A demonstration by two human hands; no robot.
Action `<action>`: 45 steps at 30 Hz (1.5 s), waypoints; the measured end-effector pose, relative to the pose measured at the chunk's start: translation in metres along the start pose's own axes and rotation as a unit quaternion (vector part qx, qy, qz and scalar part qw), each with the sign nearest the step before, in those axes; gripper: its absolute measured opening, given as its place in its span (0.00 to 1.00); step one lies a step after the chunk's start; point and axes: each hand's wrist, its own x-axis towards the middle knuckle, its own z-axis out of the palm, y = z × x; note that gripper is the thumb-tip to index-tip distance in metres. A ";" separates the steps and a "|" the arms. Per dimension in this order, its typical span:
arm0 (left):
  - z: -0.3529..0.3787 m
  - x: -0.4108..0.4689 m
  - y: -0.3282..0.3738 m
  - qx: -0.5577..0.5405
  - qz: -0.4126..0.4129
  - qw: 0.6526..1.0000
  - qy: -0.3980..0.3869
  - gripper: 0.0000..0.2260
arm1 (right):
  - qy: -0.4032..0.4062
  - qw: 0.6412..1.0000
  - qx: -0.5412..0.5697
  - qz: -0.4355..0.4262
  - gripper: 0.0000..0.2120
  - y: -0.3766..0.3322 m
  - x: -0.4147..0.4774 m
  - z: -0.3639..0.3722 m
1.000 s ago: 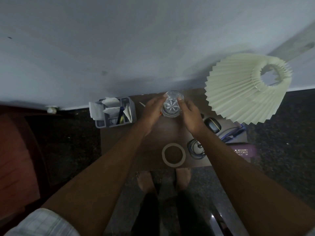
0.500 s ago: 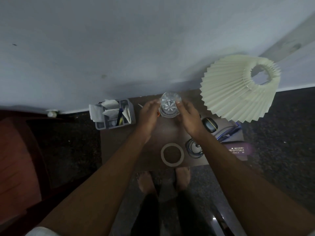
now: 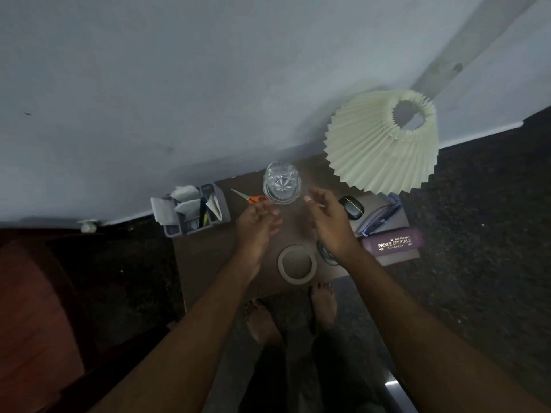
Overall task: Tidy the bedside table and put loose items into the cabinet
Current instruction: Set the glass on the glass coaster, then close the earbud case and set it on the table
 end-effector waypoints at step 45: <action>0.130 0.033 -0.036 0.088 -0.053 0.992 -0.080 0.08 | -0.024 0.863 -0.504 -0.038 0.19 0.046 0.057 -0.100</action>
